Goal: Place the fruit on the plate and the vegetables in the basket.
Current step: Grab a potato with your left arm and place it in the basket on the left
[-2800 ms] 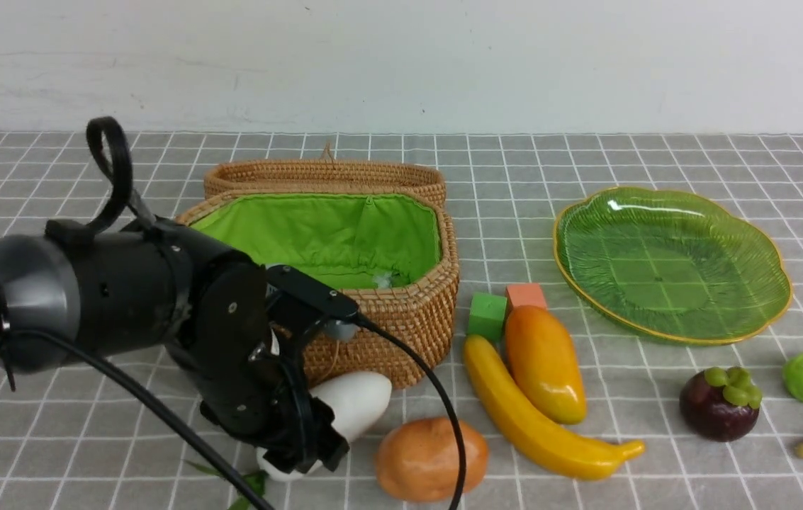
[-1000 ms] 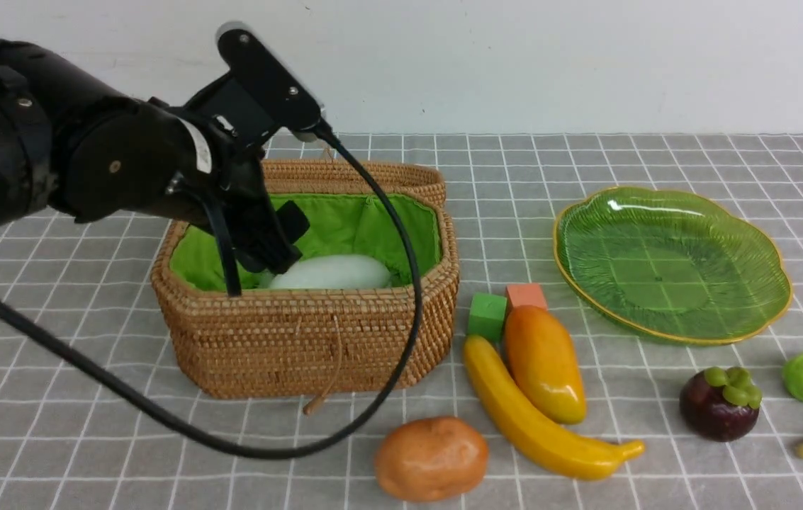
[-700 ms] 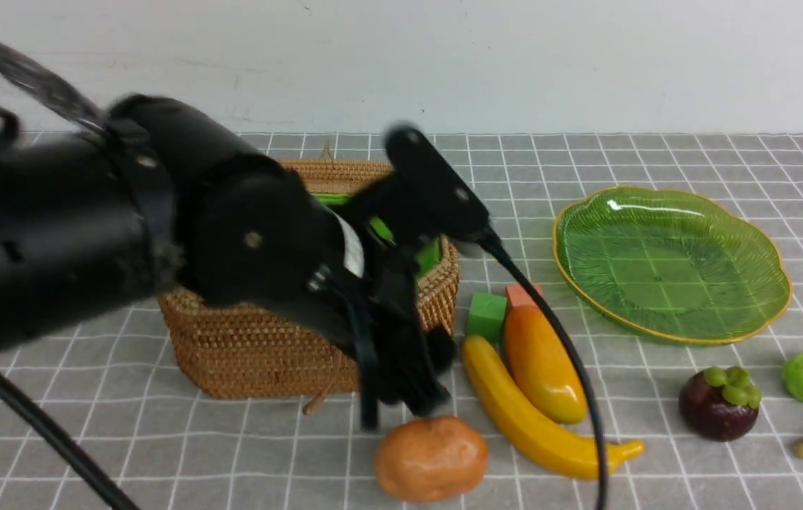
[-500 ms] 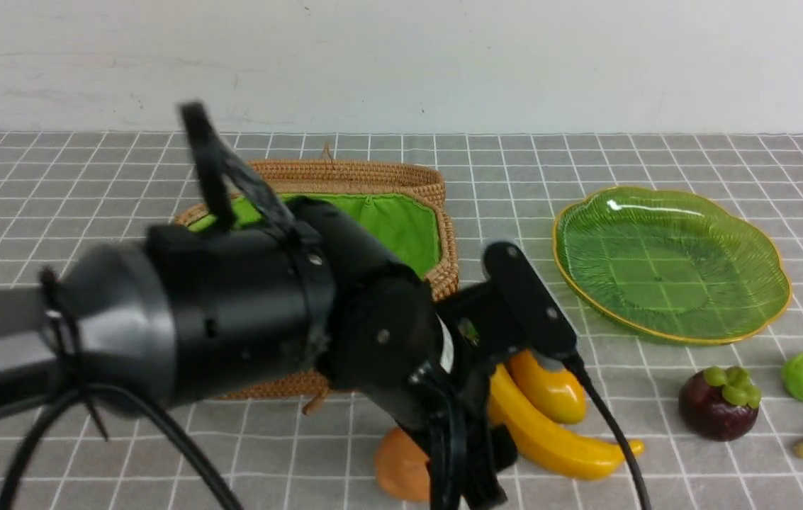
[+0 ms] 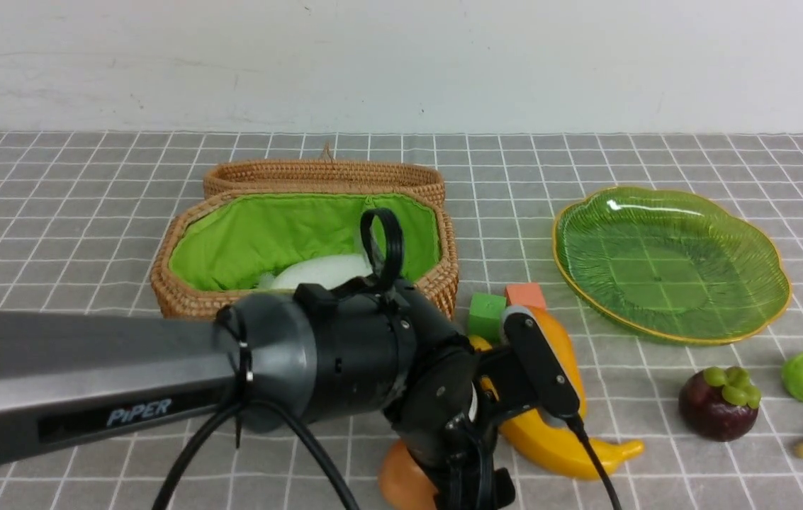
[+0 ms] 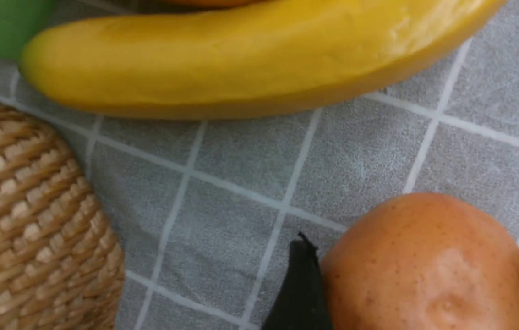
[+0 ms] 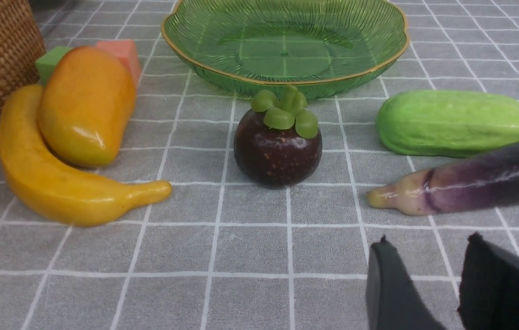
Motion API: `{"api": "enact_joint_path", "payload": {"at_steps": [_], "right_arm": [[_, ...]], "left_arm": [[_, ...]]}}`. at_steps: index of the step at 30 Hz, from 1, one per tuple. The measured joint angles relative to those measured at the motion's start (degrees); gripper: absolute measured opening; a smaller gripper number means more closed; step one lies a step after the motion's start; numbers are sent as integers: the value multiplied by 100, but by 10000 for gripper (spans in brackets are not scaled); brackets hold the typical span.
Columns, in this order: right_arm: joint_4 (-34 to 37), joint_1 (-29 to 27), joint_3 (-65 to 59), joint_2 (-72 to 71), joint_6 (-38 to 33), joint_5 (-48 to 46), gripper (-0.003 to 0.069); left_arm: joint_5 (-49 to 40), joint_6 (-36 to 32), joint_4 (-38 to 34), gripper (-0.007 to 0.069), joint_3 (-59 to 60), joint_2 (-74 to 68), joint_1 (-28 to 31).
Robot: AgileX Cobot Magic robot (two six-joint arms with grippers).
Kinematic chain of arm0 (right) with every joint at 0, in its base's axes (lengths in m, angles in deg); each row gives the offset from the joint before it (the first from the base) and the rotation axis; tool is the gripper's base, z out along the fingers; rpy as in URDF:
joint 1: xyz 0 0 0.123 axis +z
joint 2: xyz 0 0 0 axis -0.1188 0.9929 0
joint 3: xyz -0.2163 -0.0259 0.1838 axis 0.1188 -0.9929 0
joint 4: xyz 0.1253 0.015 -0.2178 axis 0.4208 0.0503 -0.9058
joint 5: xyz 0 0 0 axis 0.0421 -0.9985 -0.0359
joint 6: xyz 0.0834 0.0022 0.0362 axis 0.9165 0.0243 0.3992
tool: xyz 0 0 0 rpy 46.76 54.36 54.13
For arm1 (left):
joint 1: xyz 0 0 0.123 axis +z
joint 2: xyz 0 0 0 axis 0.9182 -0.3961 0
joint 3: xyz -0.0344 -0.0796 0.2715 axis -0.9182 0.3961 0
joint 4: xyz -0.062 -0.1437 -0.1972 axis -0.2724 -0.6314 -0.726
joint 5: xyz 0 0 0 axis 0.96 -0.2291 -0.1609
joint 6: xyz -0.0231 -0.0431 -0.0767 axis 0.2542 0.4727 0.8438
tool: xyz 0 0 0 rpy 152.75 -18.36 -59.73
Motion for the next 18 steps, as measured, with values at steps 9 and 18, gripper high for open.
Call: {"api": "enact_joint_path", "payload": {"at_steps": [9, 18], "right_arm": [[0, 0, 0, 0, 0, 0, 242], [0, 0, 0, 0, 0, -5, 242]], "left_arm": [[-393, 0, 56, 554, -168, 13, 0], [-1496, -61, 23, 553, -1190, 1095, 208]]}}
